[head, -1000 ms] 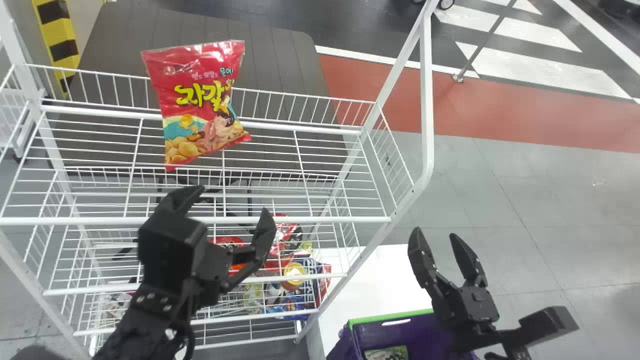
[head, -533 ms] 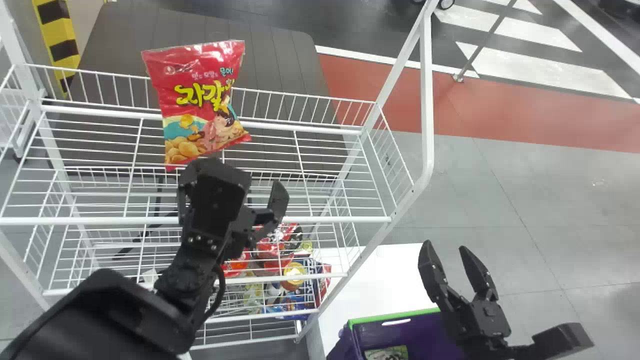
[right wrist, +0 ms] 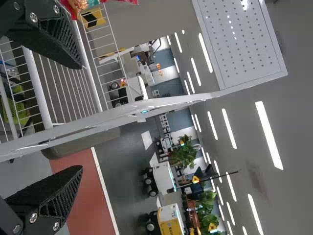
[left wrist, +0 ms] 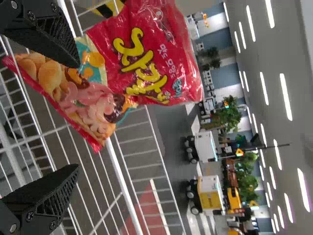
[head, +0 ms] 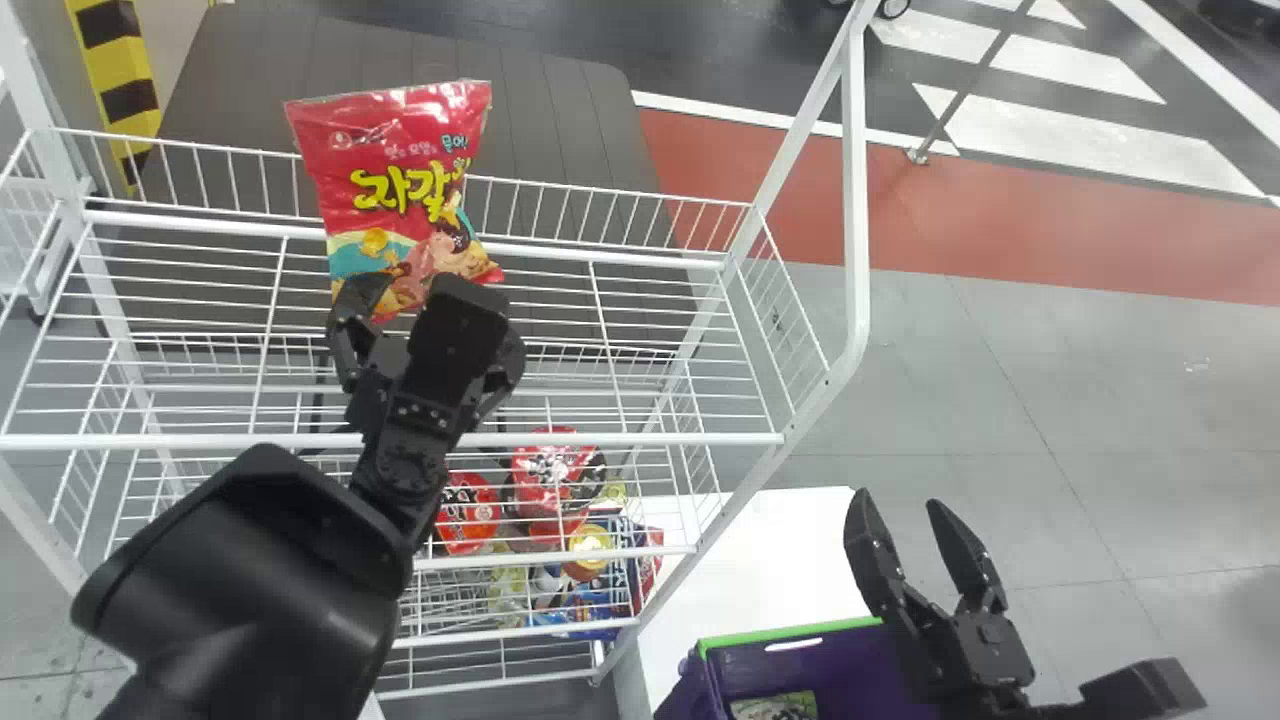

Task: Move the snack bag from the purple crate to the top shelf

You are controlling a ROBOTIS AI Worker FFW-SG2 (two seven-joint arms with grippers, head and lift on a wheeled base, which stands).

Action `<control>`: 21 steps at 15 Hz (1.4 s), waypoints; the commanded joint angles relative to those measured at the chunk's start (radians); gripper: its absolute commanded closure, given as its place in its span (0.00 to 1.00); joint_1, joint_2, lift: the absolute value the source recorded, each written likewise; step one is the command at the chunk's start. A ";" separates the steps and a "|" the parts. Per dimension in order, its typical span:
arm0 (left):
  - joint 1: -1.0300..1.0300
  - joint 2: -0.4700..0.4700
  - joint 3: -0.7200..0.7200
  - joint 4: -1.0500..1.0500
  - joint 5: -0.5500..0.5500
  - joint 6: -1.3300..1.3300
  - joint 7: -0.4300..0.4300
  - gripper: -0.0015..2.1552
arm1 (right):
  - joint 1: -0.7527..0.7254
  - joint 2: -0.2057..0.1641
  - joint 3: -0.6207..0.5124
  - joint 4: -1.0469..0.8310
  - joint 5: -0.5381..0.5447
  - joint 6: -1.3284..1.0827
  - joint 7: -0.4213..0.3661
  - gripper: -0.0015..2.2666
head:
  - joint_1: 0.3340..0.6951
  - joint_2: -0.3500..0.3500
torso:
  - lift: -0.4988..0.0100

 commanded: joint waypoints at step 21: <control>-0.194 -0.004 -0.087 0.237 0.104 -0.005 0.199 0.10 | -0.024 0.001 -0.001 0.033 0.008 0.012 0.000 0.04 | 1.00 0.00 | 0.98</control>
